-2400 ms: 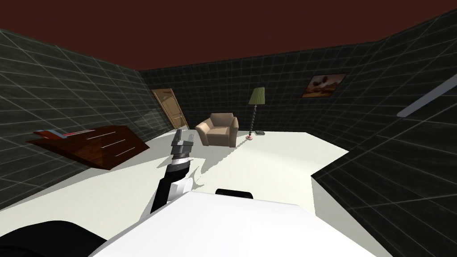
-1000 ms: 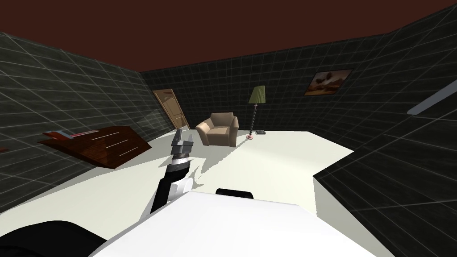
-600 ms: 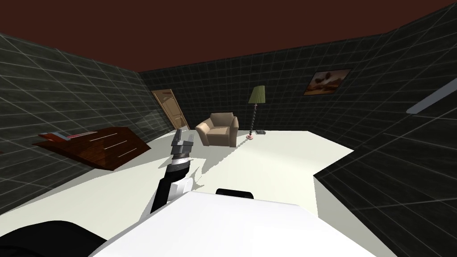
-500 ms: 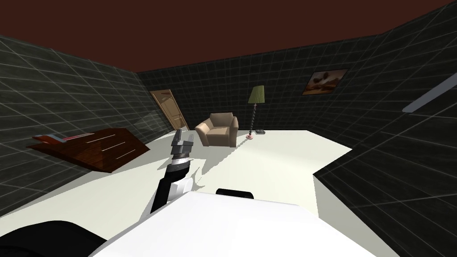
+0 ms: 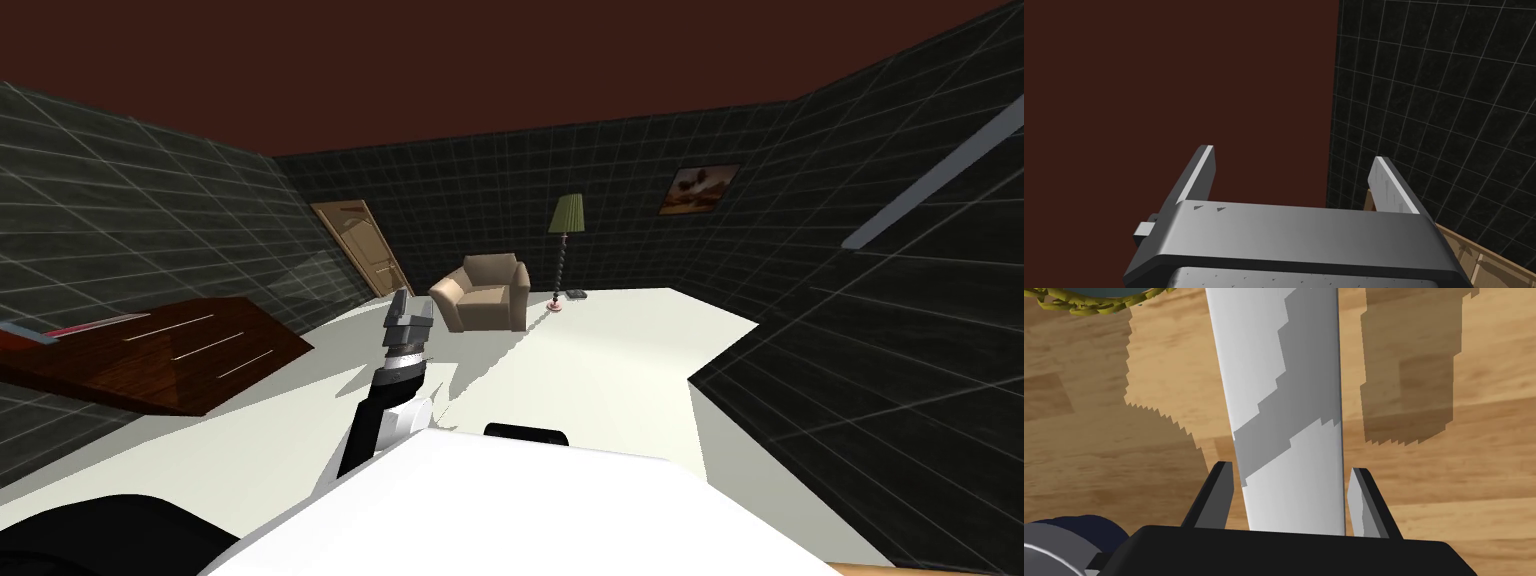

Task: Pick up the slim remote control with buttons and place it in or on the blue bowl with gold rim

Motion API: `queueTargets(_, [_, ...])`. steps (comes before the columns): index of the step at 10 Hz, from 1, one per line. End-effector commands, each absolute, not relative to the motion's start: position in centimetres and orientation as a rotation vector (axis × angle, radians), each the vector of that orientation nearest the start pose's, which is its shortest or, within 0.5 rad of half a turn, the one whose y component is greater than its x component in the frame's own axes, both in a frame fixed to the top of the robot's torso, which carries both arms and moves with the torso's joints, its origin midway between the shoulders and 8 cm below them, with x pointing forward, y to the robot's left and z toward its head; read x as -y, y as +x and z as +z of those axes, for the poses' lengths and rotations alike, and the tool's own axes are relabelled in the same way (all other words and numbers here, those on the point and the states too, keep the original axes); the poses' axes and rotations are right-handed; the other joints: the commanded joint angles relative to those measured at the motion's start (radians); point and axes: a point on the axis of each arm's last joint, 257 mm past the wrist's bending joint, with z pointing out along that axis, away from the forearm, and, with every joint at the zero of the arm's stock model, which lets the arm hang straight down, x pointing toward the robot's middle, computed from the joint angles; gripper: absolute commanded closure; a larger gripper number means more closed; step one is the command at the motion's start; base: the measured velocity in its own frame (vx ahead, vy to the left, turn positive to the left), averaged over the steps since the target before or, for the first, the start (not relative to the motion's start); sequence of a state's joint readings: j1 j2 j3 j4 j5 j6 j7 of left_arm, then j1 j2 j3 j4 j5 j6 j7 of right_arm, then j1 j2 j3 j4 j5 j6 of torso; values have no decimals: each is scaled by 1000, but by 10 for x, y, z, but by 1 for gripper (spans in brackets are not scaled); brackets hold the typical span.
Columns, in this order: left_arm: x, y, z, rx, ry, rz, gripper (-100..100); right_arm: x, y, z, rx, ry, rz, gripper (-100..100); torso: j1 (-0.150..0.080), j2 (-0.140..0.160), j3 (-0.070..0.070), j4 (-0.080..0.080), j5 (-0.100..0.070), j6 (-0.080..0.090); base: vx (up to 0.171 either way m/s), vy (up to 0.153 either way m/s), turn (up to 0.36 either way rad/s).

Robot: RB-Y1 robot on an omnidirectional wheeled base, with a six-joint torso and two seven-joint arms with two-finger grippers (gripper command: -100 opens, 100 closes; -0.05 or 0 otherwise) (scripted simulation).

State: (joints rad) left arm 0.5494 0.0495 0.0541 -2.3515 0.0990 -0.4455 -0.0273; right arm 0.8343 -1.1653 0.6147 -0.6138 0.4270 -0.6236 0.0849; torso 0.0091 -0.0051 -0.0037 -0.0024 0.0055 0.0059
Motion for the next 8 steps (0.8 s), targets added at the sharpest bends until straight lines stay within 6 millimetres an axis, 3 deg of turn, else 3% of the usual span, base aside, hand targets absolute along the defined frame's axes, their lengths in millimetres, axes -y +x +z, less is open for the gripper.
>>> queueTargets(1, [-305, 331, 33, -618, -685, -1268, 0, 662, -266, -405, -3289, 287, -205, 100, 0, 0, 0, 0, 0, 0, 9, 28, -31])
queueTargets(3, [-305, 331, 32, -618, -685, -1268, 0, 675, -279, -379, -3326, 289, -222, 100, -2, 1, 0, 0, -1, 0, 9, 23, -151])
queueTargets(5, [-305, 331, 33, -618, -685, -1268, 0, 675, -279, -379, -3326, 289, -222, 100, -3, 1, 1, 1, -2, -1, -5, 9, -27])
queueTargets(8, [-305, 331, 33, -618, -685, -1268, 0, 691, -282, -344, -3359, 272, -213, 100, -4, 3, 2, 1, -2, 0, -42, -1, -143])
